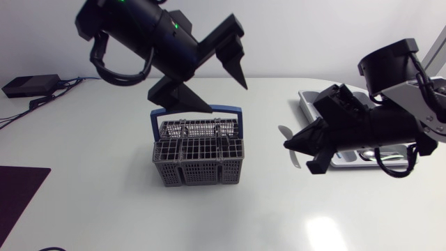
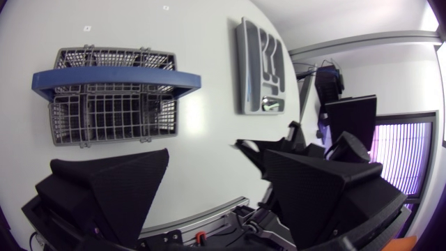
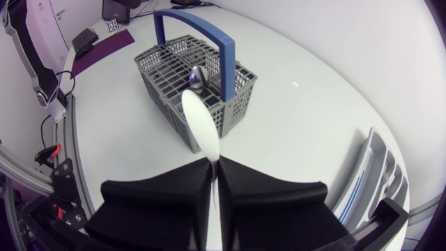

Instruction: Unload the cutlery basket into the drawer organizer.

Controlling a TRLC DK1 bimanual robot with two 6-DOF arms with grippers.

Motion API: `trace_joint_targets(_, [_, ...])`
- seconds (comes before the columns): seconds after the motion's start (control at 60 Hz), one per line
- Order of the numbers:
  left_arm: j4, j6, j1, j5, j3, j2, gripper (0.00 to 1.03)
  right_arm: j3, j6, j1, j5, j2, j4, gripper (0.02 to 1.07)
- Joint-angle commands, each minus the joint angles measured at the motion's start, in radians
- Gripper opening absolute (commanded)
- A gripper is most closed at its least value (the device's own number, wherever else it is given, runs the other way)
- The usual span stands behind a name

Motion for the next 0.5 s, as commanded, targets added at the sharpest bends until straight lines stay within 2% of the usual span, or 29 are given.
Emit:
trace_joint_targets(0.0, [-0.053,0.086,0.013,-0.001,0.027,0.05,0.96,0.015,-0.09,-0.069,-0.032,-0.001,-0.045,0.08])
trace_joint_targets(0.2, [-0.11,0.18,0.0,-0.068,0.017,0.084,0.96,0.057,-0.274,-0.234,-0.069,0.035,-0.139,0.08])
trace_joint_targets(0.4, [-0.149,0.24,-0.056,-0.208,0.0,0.115,0.96,0.127,-0.508,-0.405,-0.073,0.133,-0.236,0.08])
trace_joint_targets(0.483, [-0.153,0.252,-0.064,-0.226,-0.003,0.127,0.96,0.15,-0.576,-0.457,-0.073,0.168,-0.257,0.08])
